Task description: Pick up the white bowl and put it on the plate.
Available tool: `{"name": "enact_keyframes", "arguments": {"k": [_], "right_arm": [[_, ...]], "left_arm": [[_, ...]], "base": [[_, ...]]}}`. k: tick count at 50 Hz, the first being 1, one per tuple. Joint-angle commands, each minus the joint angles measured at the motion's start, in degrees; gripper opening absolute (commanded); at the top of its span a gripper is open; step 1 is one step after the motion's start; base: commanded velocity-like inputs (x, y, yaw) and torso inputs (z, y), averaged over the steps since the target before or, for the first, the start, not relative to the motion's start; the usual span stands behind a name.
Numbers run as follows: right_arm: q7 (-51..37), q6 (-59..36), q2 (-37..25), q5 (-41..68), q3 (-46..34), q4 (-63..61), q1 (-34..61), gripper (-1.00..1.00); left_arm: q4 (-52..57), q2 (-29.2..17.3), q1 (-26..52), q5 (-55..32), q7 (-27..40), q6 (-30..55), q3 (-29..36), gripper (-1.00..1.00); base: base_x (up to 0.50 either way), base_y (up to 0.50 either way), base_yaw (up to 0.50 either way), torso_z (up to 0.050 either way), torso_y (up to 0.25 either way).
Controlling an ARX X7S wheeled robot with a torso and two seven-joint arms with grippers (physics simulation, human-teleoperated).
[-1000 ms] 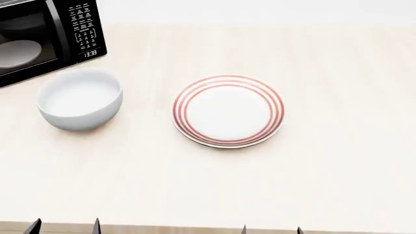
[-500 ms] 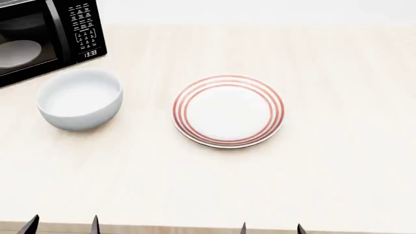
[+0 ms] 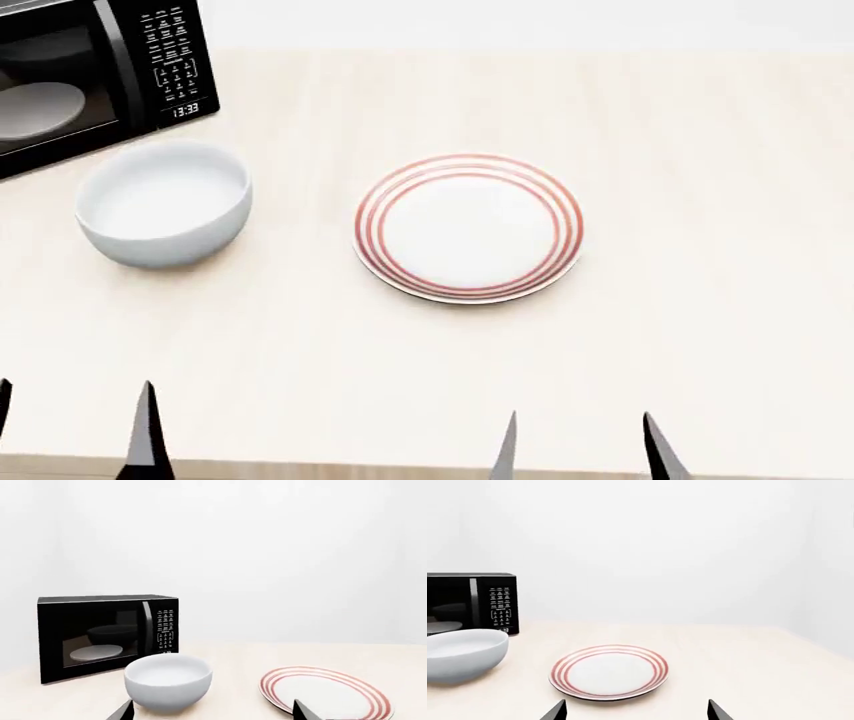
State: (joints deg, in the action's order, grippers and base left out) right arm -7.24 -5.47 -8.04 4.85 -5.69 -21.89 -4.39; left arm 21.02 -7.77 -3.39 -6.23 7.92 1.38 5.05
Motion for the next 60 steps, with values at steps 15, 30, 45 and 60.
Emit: {"name": "enact_keyframes", "arguments": {"k": [15,30,45,60], "right_arm": [[-1.6,4.2,-1.7,0.8,-0.1,-7.4,-2.5,1.0],[-2.9,3.6,-2.1,0.6,-0.6,-7.7,-2.4,1.0],[-3.6,3.6,-2.8,0.6,-1.2,-7.3,-2.2,1.0],[-4.1,2.4,-3.2,0.4,-2.5,-6.8,-2.0,1.0]], "left_arm": [[9.6,-2.3,-1.5,-0.8,1.5,1.9,1.0,1.0],[10.1,-2.9,-1.7,-0.9,2.3,1.9,1.6,1.0],[9.4,-3.4,-1.6,-0.6,3.0,1.3,2.3,1.0],[9.2,-3.8,-1.5,-0.4,3.8,1.3,2.9,1.0]], "base": [[0.1,0.0,0.0,0.0,0.0],[0.5,0.02,0.0,0.0,0.0],[0.5,0.05,0.0,0.0,0.0],[0.42,0.05,0.0,0.0,0.001]]}}
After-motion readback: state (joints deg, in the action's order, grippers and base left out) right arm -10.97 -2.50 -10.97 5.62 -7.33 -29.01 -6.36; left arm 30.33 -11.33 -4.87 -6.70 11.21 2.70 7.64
